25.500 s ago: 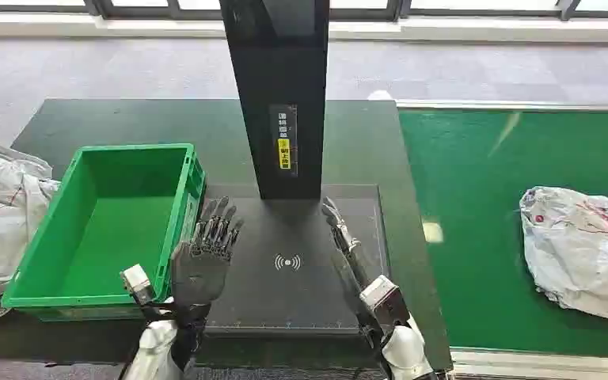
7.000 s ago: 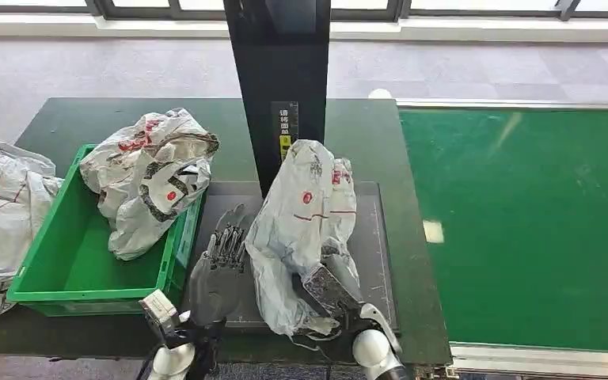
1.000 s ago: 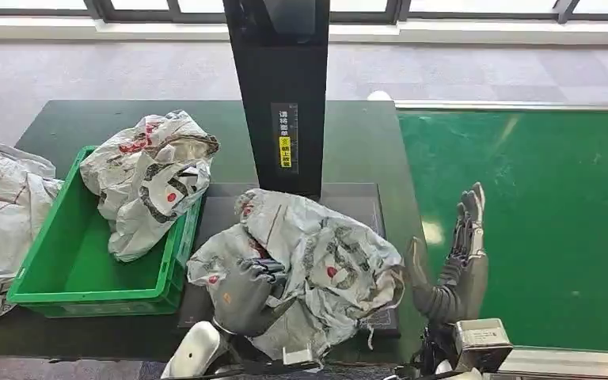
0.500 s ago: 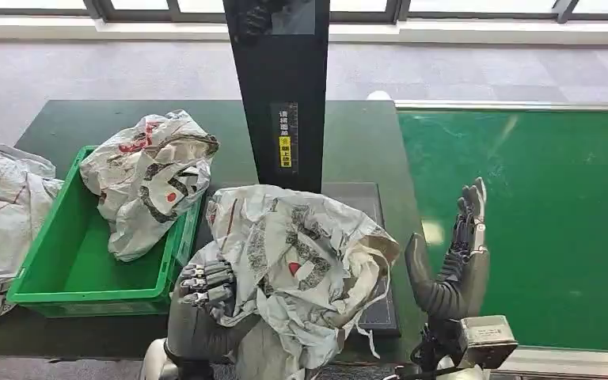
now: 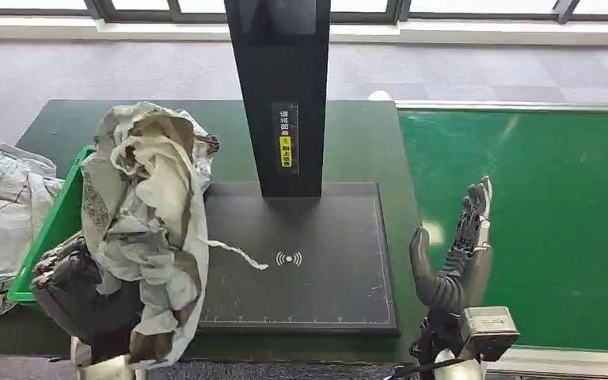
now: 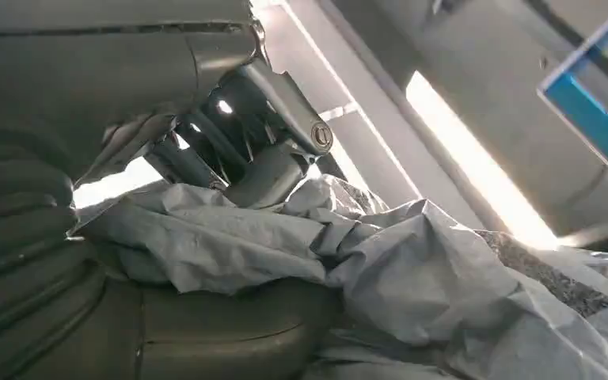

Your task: Moved the parcel from conveyor to table for the left to box.

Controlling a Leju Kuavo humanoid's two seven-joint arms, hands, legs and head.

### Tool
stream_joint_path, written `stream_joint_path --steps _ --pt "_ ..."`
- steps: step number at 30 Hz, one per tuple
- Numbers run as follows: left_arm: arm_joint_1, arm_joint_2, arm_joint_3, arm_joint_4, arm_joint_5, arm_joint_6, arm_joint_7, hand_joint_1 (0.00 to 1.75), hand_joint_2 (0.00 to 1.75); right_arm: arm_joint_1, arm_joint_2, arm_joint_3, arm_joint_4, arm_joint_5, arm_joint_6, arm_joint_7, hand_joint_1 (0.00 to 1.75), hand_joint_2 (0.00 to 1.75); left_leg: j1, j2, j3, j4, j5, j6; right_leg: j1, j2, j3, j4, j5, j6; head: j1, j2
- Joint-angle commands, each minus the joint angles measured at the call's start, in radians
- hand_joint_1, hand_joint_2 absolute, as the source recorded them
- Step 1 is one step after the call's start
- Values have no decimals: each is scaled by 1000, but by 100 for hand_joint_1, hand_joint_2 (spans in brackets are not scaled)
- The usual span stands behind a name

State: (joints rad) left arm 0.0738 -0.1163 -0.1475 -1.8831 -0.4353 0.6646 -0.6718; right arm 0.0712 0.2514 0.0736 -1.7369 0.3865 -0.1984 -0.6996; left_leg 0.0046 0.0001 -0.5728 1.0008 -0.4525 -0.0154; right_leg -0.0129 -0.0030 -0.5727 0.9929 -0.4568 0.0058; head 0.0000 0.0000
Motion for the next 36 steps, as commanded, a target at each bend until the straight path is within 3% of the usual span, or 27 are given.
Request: stream_joint_path --steps 1,9,13,19,21,23,26,32,33,36 --pt "-244 -9 293 295 -94 -25 29 175 175 -30 -39 47 95 -16 -25 1 0 175 1 0 2 -3 1 0 1 0 2 -3 2 -1 0 0" --pt "-371 3 378 484 -192 -13 107 175 175 -43 -13 26 94 12 3 1 0 175 0 -1 2 -1 2 -1 0 0 1 -1 1 -1 0 0" --pt "-491 15 423 658 -394 -81 281 175 175 -26 -8 14 73 24 18 1 0 175 1 -4 1 -2 3 -1 1 -2 1 -2 2 -2 0 0" --pt "-503 13 424 679 -402 -77 280 175 175 -24 -6 12 70 26 21 1 0 175 0 -2 1 -2 2 -1 1 -1 1 -1 2 -1 0 0" --pt "-516 24 417 715 -508 -102 362 175 175 -23 -4 9 70 31 26 1 0 175 1 -1 1 -1 2 -1 1 0 0 -1 2 -2 0 0" --pt "-578 41 411 854 -618 -173 443 175 175 -14 -10 6 63 34 32 1 0 175 0 -3 1 -1 2 -1 1 -1 1 0 2 -3 0 0" --pt "-644 66 405 1035 -704 -155 490 175 175 -9 -20 9 61 28 33 1 0 175 0 -5 0 -1 3 -2 1 -4 1 -1 3 -3 0 0" --pt "-694 76 400 1213 -799 -184 576 175 175 8 -36 19 60 24 23 1 0 175 1 -2 1 -1 3 -2 1 -1 0 -1 3 -3 0 0" --pt "-693 74 405 1233 -796 -186 574 105 175 10 -41 24 61 20 18 1 0 175 1 -2 1 -2 3 -2 1 -1 0 -2 4 -4 0 0" --pt "-689 73 405 1234 -796 -181 574 105 175 10 -42 24 61 19 17 1 0 175 0 -1 1 -2 2 -2 1 1 0 -2 4 -3 0 0"
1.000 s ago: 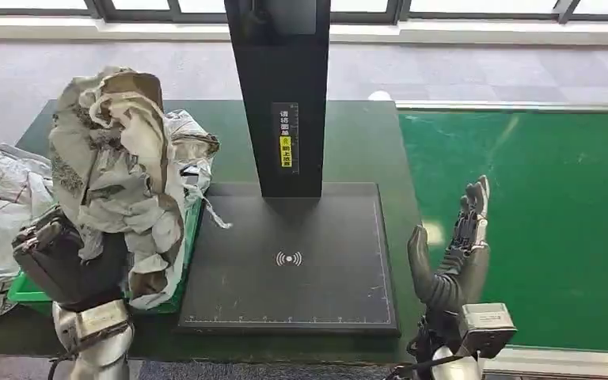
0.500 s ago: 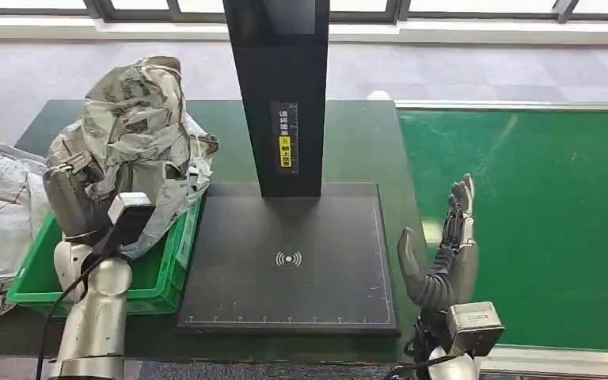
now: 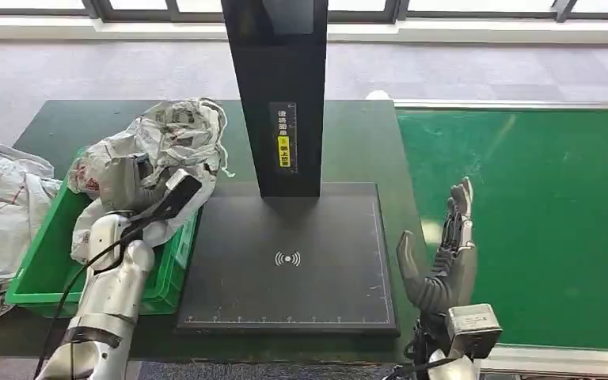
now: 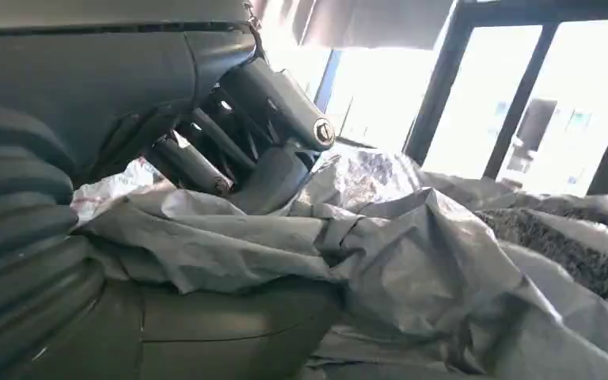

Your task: Moved the parcel from conveyor to table for the left to box.

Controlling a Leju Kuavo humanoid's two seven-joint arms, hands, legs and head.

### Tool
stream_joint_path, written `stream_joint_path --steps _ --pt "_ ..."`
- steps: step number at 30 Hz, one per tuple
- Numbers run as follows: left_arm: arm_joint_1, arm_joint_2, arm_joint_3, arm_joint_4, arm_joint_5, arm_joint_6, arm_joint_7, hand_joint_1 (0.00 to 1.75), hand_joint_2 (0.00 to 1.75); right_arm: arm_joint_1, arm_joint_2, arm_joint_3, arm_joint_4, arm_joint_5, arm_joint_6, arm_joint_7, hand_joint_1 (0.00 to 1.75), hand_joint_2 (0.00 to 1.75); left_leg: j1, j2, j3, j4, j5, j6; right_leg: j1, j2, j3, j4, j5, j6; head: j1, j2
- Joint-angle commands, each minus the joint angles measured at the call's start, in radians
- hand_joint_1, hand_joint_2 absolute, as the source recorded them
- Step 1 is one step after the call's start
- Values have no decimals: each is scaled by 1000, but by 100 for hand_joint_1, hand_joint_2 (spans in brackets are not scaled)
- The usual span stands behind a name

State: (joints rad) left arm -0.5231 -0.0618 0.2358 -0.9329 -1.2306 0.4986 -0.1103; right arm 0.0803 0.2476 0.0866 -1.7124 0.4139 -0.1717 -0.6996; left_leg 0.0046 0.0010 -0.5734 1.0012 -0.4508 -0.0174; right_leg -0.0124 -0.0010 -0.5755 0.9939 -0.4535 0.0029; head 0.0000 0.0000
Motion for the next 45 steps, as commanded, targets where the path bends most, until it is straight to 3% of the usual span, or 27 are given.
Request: stream_joint_path --steps 1,5,6,9,10,20,34,37,39,40,45 --pt "-92 19 21 284 -1 -15 12 105 175 1 -38 11 36 -8 -10 1 0 175 0 -2 1 -1 0 0 1 -1 2 -1 0 0 0 0" --pt "-92 19 21 284 -1 -15 12 105 175 1 -38 11 36 -8 -10 1 0 175 1 -1 0 -1 0 0 1 -1 1 -1 0 0 0 0" --pt "-92 19 23 285 0 -27 13 2 175 -1 -39 12 40 -9 -11 1 0 175 1 -1 0 0 0 0 1 -1 1 -1 0 0 0 0" --pt "-90 23 39 300 32 -74 -2 0 175 -3 -54 16 46 -17 -18 1 0 175 1 -1 0 -1 0 0 1 0 1 -1 0 0 0 0" --pt "-100 25 48 322 46 -68 -8 0 0 0 -63 24 45 -28 -27 1 0 175 1 -1 0 -1 1 0 1 0 1 -2 1 0 0 0" --pt "-83 30 48 370 106 -171 -51 0 0 9 -74 29 40 -38 -41 1 0 175 0 0 1 -1 0 0 0 0 2 -2 0 0 0 0" --pt "-76 25 41 367 98 -160 -41 0 0 9 -73 28 41 -36 -40 1 0 175 0 1 3 -2 0 0 0 1 3 -2 1 0 0 0" --pt "-55 5 67 298 142 -110 -75 0 0 15 -71 24 34 -33 -42 1 0 175 0 2 4 -4 1 0 0 2 4 -5 2 0 0 0" --pt "-2 -42 118 134 288 10 -205 0 0 28 -63 22 21 -29 -49 1 0 175 0 1 3 -3 0 0 0 1 4 -3 1 0 0 0" --pt "28 -57 120 61 363 -1 -240 0 0 32 -59 24 18 -27 -56 1 0 175 0 1 3 -3 0 1 0 1 4 -4 1 0 0 0" --pt "192 -111 53 -238 630 82 -348 0 0 50 -57 38 12 -26 -89 1 0 175 0 3 4 -3 -1 1 0 3 4 -4 0 0 0 0"
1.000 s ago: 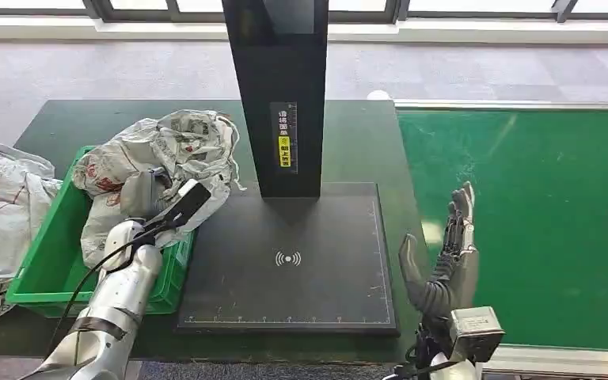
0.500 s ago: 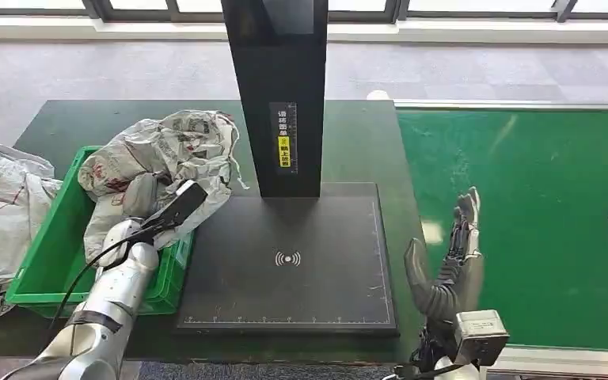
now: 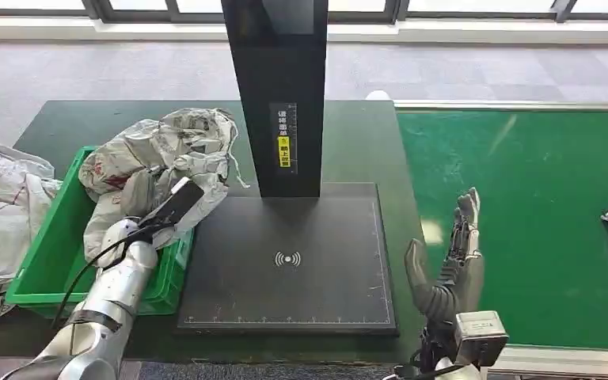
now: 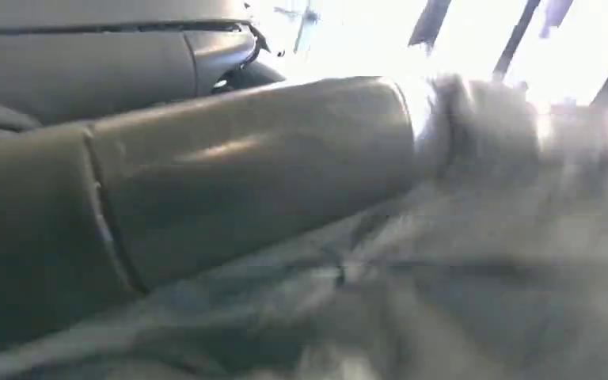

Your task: Moved the parcel from conveyor to table for the left to box.

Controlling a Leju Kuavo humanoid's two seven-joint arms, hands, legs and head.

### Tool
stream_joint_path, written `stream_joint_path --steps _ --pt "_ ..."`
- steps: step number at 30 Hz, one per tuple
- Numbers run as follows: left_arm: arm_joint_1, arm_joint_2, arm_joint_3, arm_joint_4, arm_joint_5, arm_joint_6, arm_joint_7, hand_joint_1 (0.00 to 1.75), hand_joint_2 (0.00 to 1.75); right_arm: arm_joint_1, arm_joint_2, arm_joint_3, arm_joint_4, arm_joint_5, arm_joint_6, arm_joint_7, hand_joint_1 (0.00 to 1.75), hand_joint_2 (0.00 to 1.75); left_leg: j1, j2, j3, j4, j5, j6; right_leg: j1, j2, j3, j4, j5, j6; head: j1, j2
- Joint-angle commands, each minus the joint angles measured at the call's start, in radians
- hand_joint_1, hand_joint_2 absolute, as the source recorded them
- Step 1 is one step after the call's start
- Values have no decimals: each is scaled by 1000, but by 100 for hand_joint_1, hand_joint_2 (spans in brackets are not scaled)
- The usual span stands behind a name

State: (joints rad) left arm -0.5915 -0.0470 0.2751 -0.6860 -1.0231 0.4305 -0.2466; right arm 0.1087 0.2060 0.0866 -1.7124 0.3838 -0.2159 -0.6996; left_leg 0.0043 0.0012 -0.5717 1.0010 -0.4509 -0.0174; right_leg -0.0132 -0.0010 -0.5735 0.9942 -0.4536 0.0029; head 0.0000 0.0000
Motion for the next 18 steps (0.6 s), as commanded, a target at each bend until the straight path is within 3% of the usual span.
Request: stream_joint_path --steps 1,10,18 --pt "271 -128 4 -504 443 150 -218 0 0 24 -17 40 11 4 -48 1 0 175 0 3 3 -3 -1 1 0 3 2 -4 0 0 0 0" --pt "343 -129 -123 -643 552 246 -259 0 0 24 1 19 -9 16 -48 1 0 175 0 0 -1 0 -2 1 0 1 0 -2 -2 2 0 0" --pt "342 -130 -199 -665 591 160 -236 0 0 48 0 0 -40 17 -44 1 0 175 0 -2 -1 0 -1 1 0 -2 0 -2 -2 1 0 0"
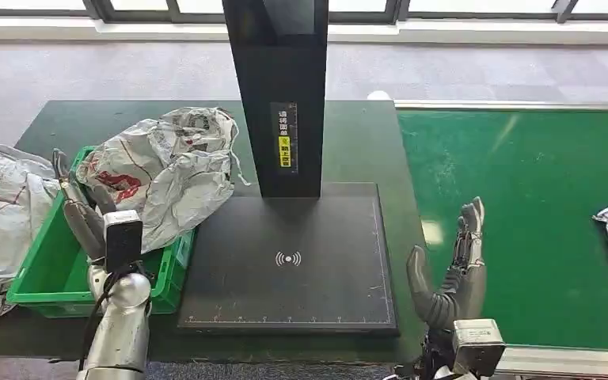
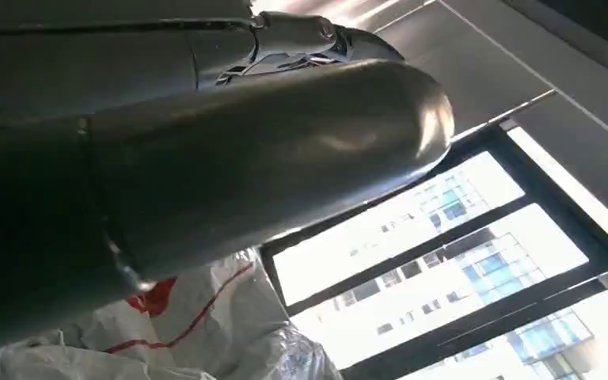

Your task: Moved the parcel from conveyor to table for the left to box.

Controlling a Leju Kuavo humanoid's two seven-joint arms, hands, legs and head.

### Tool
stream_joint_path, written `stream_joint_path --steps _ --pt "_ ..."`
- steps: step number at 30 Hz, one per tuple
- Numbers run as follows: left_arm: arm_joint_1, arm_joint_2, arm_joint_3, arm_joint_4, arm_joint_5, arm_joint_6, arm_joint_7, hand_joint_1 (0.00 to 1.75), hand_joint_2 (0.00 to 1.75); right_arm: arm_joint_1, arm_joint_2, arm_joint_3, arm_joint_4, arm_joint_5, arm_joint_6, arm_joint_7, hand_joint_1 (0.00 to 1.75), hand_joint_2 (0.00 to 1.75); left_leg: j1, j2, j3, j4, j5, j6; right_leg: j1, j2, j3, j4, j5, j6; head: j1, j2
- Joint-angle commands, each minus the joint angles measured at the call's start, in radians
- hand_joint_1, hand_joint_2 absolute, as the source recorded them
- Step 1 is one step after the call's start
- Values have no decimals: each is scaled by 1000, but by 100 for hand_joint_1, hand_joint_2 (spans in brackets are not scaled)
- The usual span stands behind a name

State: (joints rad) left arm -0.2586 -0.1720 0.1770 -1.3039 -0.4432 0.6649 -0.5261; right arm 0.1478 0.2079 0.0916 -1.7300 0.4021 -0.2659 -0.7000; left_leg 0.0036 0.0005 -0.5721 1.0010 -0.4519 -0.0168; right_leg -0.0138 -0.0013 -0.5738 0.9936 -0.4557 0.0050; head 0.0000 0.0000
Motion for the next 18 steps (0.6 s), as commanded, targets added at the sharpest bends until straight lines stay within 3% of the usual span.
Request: stream_joint_path --steps 1,11,13,16,18 --pt "9 -5 -101 -47 11 -74 44 0 0 9 -2 -5 -23 -1 6 2 0 175 1 -2 -1 0 0 0 1 -2 0 -1 0 0 0 0" --pt "12 -4 -107 -50 8 -80 42 0 0 4 -1 -6 -20 0 7 2 0 175 1 -1 0 -1 0 0 1 0 1 -1 0 -1 0 0" --pt "35 -13 -126 -99 85 -137 -27 0 0 3 1 -8 -21 0 6 2 0 175 1 -1 0 -1 0 0 1 0 1 -1 0 -1 0 0" --pt "135 -28 -173 -250 305 -306 -128 0 0 9 5 -18 -24 -3 -2 2 0 175 1 0 0 0 0 0 1 0 0 -1 0 -1 0 0" --pt "218 -21 -214 -351 454 -561 -172 0 0 8 3 -23 -22 -16 8 2 0 175 1 3 1 -1 -1 1 1 3 0 -2 0 0 0 0"
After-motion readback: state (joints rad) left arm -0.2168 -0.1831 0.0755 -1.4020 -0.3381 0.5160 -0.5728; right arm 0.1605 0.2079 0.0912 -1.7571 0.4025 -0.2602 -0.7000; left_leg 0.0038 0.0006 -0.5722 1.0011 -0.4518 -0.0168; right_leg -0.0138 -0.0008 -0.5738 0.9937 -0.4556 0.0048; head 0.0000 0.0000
